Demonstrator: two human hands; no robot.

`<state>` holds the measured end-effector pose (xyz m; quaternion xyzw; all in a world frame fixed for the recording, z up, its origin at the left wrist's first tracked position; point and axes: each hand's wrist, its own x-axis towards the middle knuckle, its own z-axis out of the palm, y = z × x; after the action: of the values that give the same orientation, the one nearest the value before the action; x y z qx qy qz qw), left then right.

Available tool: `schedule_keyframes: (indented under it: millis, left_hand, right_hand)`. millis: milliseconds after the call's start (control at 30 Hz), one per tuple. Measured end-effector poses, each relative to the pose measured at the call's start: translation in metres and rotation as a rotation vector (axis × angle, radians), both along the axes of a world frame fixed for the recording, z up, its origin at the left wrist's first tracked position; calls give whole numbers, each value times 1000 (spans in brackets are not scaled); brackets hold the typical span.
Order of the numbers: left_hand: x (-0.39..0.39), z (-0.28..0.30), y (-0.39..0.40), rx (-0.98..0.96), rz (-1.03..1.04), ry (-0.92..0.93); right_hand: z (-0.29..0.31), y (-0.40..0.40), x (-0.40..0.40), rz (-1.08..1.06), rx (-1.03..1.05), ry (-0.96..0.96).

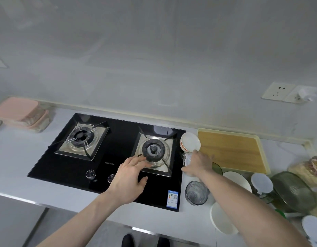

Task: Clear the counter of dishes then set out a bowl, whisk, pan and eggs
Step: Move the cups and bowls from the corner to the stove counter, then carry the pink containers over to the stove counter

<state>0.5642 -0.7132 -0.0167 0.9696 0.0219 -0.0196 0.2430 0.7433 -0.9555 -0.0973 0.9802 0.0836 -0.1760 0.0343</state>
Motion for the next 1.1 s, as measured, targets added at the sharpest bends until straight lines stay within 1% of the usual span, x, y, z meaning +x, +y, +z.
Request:
schedule_keyframes:
  millis: [100,233,300,367,533,800,967,1100]
  left_hand:
    - [-8,2,0,-21,42,-27]
    - [-31,6,14,-41,143,-49]
    - [-49,8,28,-52,214,-53]
    - [-72,11,47,-53,289,-61]
    - [-146,27,115,-54,479,-126]
    - [-280,59,229,-37,709,-221]
    - [-364,67,293,-26,836,-233]
    - [-403,72,322,-34,892,-217]
  right_hand:
    - [11,7,-9,11,137,-51]
    - [33,42,-42,90,501,-170]
    - [49,71,-63,135,664,-161]
    - [69,102,-85,211,767,-124]
    - [109,189,-144,452,842,42]
    - [151,324,-244,656,935,208]
    - [158,403,-312,716,979,275]
    - [156,439,-344,730,990,330]
